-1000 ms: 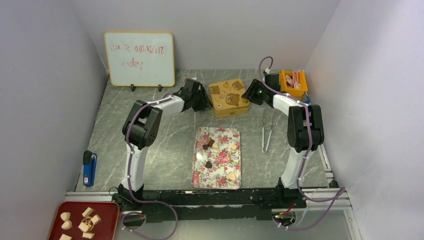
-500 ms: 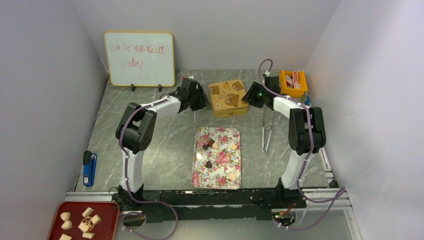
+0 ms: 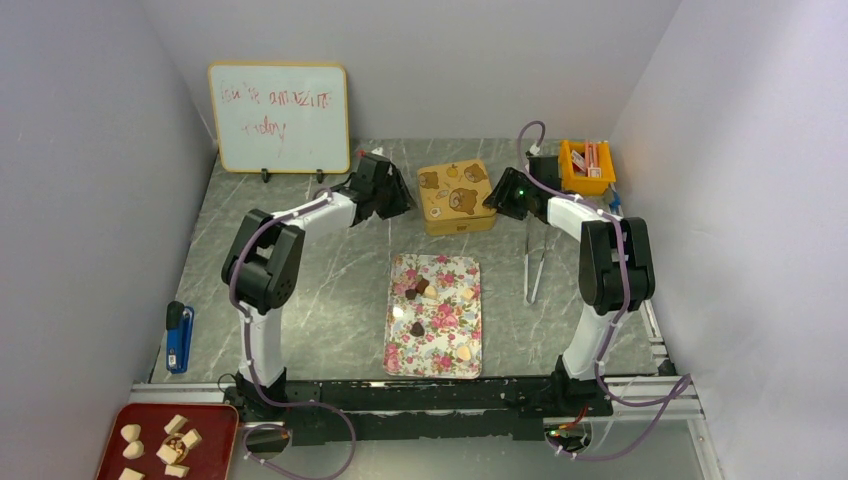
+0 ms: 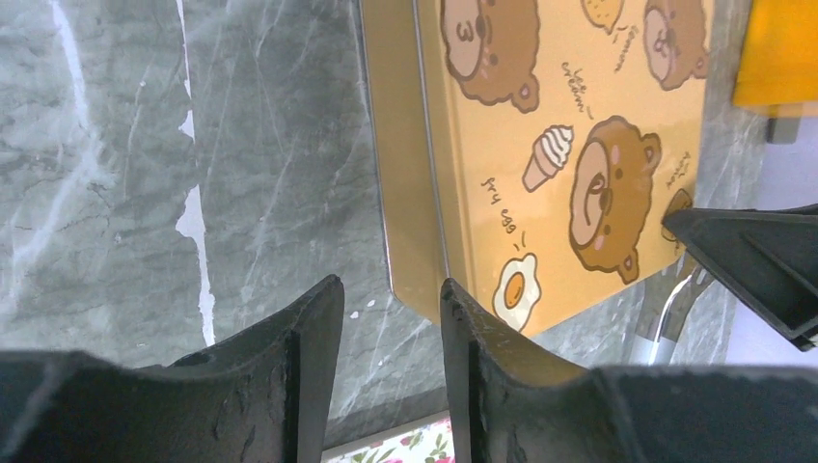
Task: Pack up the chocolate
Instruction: Close the box lid on the packing box.
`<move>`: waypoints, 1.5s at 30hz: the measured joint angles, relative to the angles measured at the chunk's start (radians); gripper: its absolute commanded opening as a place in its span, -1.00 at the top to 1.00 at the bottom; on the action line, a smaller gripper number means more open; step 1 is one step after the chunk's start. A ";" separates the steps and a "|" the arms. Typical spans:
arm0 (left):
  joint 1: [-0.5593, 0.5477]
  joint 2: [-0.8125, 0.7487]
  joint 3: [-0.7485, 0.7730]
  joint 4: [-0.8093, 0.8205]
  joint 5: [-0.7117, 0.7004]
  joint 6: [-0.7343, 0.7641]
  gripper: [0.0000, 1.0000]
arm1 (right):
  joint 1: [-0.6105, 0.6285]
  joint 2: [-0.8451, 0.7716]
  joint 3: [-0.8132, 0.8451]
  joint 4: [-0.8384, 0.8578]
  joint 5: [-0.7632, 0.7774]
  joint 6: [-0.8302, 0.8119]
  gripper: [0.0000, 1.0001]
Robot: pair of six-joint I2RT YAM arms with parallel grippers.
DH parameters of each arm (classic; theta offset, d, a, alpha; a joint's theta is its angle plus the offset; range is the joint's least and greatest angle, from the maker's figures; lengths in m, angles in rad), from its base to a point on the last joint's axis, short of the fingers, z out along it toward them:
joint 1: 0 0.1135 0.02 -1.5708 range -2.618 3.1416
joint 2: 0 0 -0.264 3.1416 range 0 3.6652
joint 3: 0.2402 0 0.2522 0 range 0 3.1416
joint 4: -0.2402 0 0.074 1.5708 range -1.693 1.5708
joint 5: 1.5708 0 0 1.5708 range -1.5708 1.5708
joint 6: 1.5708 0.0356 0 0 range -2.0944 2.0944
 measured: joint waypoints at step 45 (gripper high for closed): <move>-0.073 0.076 0.058 0.032 0.060 -0.042 -0.18 | 0.005 -0.015 -0.009 -0.024 0.023 0.000 -0.01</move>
